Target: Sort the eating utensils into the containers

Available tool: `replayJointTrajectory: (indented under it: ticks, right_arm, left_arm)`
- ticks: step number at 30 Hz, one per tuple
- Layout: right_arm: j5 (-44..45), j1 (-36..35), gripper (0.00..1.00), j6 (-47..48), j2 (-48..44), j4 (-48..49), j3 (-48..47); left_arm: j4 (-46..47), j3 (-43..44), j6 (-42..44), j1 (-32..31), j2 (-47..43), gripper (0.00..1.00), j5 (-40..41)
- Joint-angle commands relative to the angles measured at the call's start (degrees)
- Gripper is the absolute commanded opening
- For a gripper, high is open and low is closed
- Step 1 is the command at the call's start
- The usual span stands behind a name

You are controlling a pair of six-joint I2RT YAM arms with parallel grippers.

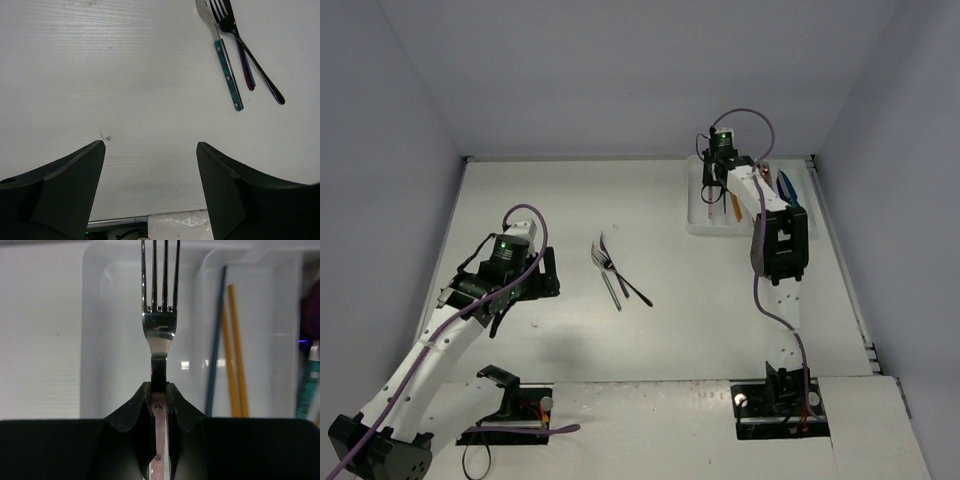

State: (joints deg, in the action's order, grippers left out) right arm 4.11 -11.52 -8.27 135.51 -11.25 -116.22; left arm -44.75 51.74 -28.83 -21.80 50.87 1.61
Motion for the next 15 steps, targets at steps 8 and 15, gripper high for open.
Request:
replayJointTrajectory:
  ticks: [8,15]
  right_arm:
    - [-1.28,-1.16,0.40,3.29,-3.63,0.25,-0.94]
    - [-2.63,-6.98,0.43,10.72,-22.17,0.16,16.57]
  left_arm:
    - [1.79,-0.11,2.98,-0.26,0.30,0.72,3.07]
    - [2.42,0.19,4.85,-0.26,1.81,0.72,4.83]
